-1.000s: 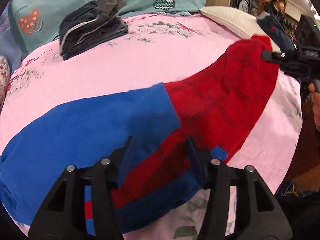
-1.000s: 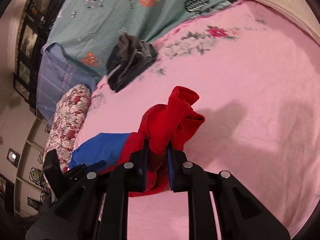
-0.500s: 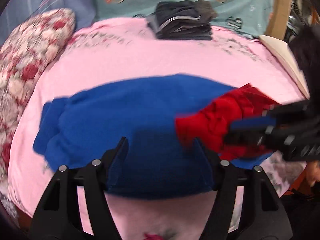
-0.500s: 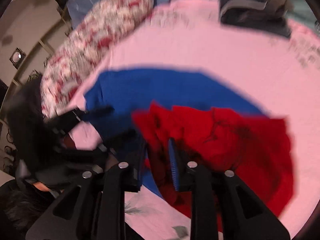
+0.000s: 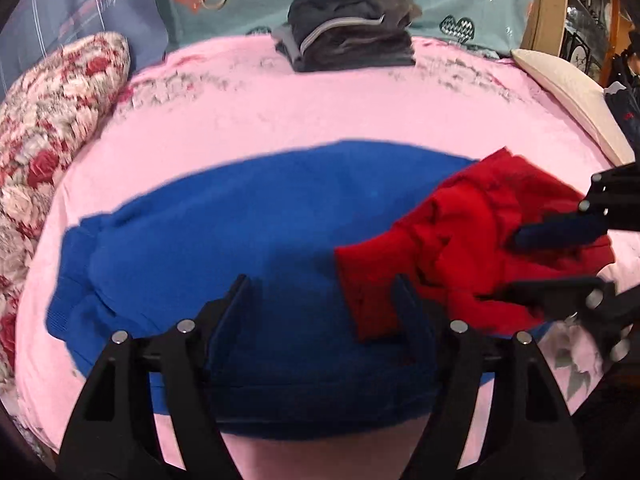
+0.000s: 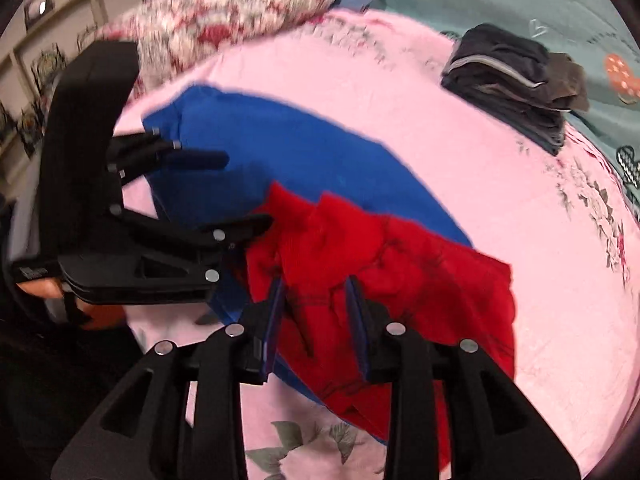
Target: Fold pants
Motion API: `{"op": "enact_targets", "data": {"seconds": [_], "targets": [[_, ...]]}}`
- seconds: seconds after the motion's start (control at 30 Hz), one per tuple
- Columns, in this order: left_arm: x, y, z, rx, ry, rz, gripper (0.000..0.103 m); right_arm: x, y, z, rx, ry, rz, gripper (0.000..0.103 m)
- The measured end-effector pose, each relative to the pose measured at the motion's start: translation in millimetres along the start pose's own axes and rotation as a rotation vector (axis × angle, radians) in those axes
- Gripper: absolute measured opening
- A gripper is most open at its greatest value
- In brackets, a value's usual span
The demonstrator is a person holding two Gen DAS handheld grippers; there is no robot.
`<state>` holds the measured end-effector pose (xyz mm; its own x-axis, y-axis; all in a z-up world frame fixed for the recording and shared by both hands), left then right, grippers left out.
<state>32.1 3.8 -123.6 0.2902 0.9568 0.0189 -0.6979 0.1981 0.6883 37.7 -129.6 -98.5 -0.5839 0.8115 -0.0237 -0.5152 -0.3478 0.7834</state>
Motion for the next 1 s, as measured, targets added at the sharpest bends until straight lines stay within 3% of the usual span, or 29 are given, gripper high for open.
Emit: {"op": "enact_targets", "data": {"seconds": [0.07,0.13,0.2,0.23,0.4,0.53,0.6,0.7,0.73,0.8,0.83,0.9,1.0], "targets": [[1,0,-3,0.006,-0.008,0.0,0.075,-1,-19,-5,0.062,0.016,-0.021,0.04],[0,2,-5,0.013,-0.033,0.013,0.075,0,-22,-7,0.07,0.031,-0.015,0.037],[2,0,-9,0.019,-0.042,0.013,0.075,-3,-20,-5,0.074,0.019,0.015,0.014],[2,0,-9,0.018,-0.037,0.01,0.075,-5,-20,-2,0.07,0.002,0.019,0.012],[2,-1,-9,0.008,-0.023,0.005,0.075,-27,15,20,-0.059,-0.142,0.084,0.009],[4,-1,-9,0.008,-0.012,-0.003,0.075,-19,47,50,-0.163,-0.142,0.183,0.009],[6,1,-9,0.005,-0.003,-0.003,0.075,0,38,53,-0.137,-0.106,0.237,0.009],[12,8,-10,-0.004,0.004,0.016,0.075,29,-3,38,-0.022,-0.033,0.239,0.009],[15,11,-11,-0.004,0.004,0.022,0.075,32,-20,29,0.018,-0.005,0.198,0.009],[21,15,-15,0.005,-0.002,0.035,0.075,35,-24,25,0.016,0.009,0.194,0.011],[24,17,-17,0.008,-0.004,0.043,0.075,36,-19,26,0.003,0.031,0.185,0.014],[28,19,-19,0.013,-0.007,0.045,0.076,36,-9,26,-0.016,0.067,0.145,0.035],[29,22,-18,0.005,-0.012,0.051,0.076,36,-3,19,-0.028,0.135,0.072,0.042]]}}
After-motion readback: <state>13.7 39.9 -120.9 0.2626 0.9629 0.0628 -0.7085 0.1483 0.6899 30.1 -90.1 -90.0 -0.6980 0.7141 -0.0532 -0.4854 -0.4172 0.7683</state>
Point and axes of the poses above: each gripper's, at about its wrist camera, not at the fingertips, and y roughly against the way its jaws point, x to its left, z to its top, the point moved 4 cm from there along -y, roughly the way its jaws point, and after that the axes turned 8 degrees about -x, right-handed, at the moved point
